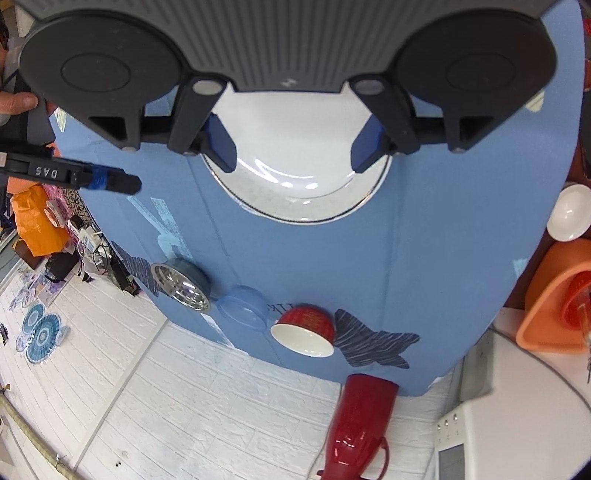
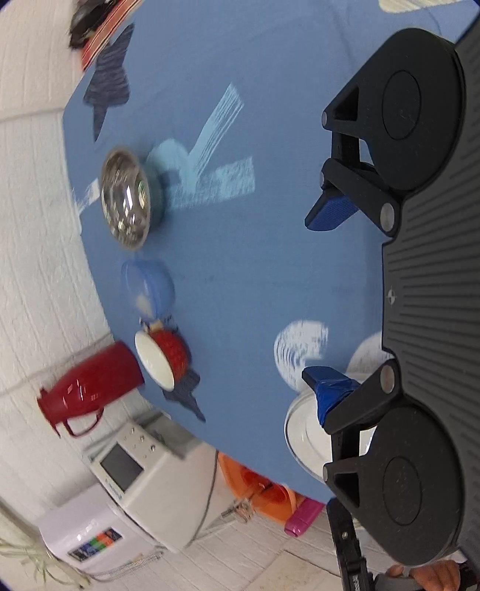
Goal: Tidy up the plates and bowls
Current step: 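Move the left gripper to the steel bowl and grasp its rim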
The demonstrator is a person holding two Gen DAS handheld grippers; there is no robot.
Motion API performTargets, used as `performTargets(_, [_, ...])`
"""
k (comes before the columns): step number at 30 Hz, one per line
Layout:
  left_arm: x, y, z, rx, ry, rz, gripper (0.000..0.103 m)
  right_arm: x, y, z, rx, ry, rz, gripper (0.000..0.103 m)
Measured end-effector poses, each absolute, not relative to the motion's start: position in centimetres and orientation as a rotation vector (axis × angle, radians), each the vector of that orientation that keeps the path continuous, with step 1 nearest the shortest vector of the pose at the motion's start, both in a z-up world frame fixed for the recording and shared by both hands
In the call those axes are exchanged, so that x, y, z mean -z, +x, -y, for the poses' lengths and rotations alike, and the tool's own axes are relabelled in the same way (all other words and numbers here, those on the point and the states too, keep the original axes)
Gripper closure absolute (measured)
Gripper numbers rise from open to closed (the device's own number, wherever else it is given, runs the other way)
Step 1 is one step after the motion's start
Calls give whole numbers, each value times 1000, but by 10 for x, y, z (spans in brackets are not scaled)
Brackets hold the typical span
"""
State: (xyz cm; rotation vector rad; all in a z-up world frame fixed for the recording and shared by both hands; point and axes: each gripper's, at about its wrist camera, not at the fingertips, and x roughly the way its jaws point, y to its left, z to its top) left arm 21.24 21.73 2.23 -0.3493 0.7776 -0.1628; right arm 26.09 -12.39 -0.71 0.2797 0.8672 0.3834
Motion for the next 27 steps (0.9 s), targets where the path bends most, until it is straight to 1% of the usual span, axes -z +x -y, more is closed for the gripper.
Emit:
performTargets(4, [-27, 244, -193, 196, -313, -807, 36, 19, 280, 164, -286, 343, -885, 36])
performTargets(10, [-32, 317, -129, 274, -272, -863, 34, 23, 324, 189, -259, 339, -870, 36])
performTargets(13, [-30, 363, -94, 306, -315, -900, 34, 23, 357, 196, -255, 345, -879, 36])
performTargets(18, [-16, 448, -48, 263, -471, -953, 34, 10, 421, 206, -232, 341, -848, 36])
performTargets(22, [4, 489, -32, 189, -580, -969, 34, 1, 474, 198, -211, 225, -803, 35])
performTargets(27, [25, 515, -26, 74, -627, -974, 34, 20, 521, 180, -248, 52, -867, 35])
